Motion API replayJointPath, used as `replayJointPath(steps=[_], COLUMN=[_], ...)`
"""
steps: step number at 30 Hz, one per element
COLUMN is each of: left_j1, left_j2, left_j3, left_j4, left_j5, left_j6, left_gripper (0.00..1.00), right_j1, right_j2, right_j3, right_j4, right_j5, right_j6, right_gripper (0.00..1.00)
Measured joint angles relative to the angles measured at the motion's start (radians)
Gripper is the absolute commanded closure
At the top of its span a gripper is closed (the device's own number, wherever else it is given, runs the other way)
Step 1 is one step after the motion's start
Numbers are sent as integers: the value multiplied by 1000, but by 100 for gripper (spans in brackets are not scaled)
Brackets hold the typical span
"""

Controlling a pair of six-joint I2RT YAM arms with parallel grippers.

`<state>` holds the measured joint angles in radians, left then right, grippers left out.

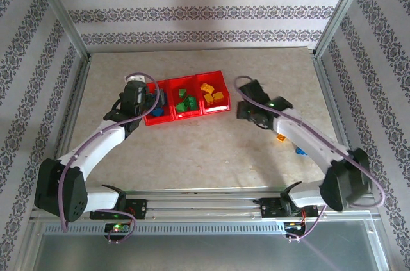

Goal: Sort the legos into containers by color
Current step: Pick up the lego from the bottom-right of the table.

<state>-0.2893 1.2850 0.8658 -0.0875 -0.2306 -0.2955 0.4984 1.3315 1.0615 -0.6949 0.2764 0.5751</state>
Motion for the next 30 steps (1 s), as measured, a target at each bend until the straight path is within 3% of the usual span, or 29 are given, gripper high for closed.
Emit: replayJointPath(steps=[11,16,25,30], left_j1=[4,4,18,36], left_j2=[-18,-19,-15,8], left_j3=[-19,-33,-35,-2], left_j4=[26,33,58,50], left_j5=[1,1,10,38], left_j6=[4,16,84,108], left_gripper=[0,0,0,0], right_j1=[-417,-537,-659,-795], right_j2=[-372,-387,-354,-352], right_j3=[-322,-375,-386,-425], right_j4=[-153,-170,-161,-145], right_j5=[-97,-138,-169,-215], right_j6=[59,68,116,130], right_gripper=[37,35,28,28])
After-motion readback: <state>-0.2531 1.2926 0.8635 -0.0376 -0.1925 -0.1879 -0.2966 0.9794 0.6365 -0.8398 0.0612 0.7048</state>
